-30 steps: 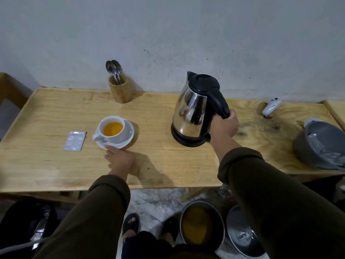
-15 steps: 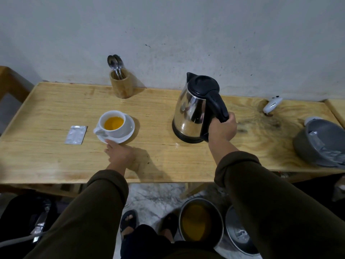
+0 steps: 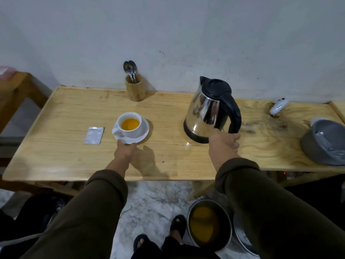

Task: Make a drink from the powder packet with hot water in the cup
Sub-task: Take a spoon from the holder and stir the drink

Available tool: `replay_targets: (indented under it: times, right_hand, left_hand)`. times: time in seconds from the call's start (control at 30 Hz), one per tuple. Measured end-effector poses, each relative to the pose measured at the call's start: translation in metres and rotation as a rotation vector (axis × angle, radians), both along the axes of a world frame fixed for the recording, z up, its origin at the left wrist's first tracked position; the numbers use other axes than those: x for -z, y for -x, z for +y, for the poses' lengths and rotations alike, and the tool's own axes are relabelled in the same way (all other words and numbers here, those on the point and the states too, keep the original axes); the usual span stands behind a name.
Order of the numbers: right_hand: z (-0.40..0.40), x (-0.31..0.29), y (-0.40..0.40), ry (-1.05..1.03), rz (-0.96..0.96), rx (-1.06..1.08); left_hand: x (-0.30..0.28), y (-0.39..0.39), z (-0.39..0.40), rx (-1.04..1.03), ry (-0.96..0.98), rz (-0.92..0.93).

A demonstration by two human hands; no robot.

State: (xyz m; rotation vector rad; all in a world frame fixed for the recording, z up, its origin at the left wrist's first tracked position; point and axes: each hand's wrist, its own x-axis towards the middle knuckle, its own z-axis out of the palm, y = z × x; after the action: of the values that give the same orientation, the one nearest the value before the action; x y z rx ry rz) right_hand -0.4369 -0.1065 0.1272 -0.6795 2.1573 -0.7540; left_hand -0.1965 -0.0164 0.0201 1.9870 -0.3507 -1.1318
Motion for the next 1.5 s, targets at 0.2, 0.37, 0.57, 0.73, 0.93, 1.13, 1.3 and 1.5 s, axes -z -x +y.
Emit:
replay_targets:
  times: [0.2,0.37,0.57,0.73,0.93,1.13,1.3,1.5]
  right_hand:
    - [0.023,0.005,-0.055,-0.089,-0.211,-0.183]
    - [0.018,-0.006,-0.106,-0.059,-0.156,-0.518]
    - [-0.022,-0.013,-0.151,-0.046,0.096,-0.817]
    - [-0.07,-0.019,-0.189,0.042,0.164,-1.009]
    - [-0.116,-0.02,-0.239,0.107,0.141,-1.047]
    - [-0.139,-0.006,-0.279,0.172,0.164,-1.067]
    - [-0.156,0.01,-0.296,0.2,0.289,-1.076]
    - [-0.169,0.022,-0.304,0.186,0.432,-1.105]
  left_hand:
    - [-0.016,-0.007,0.014,-0.037,0.008,0.08]
    - [-0.018,-0.02,0.009,-0.087,0.08,0.126]
    - [-0.018,-0.038,0.0,-0.153,0.079,0.231]
    - [-0.011,-0.062,-0.008,-0.182,0.088,0.323]
    - [-0.006,-0.075,-0.024,-0.149,0.06,0.28]
    - [0.007,-0.085,-0.025,-0.206,0.033,0.272]
    - [0.007,-0.089,-0.023,-0.241,0.061,0.34]
    - [0.005,-0.091,-0.026,-0.266,0.004,0.349]
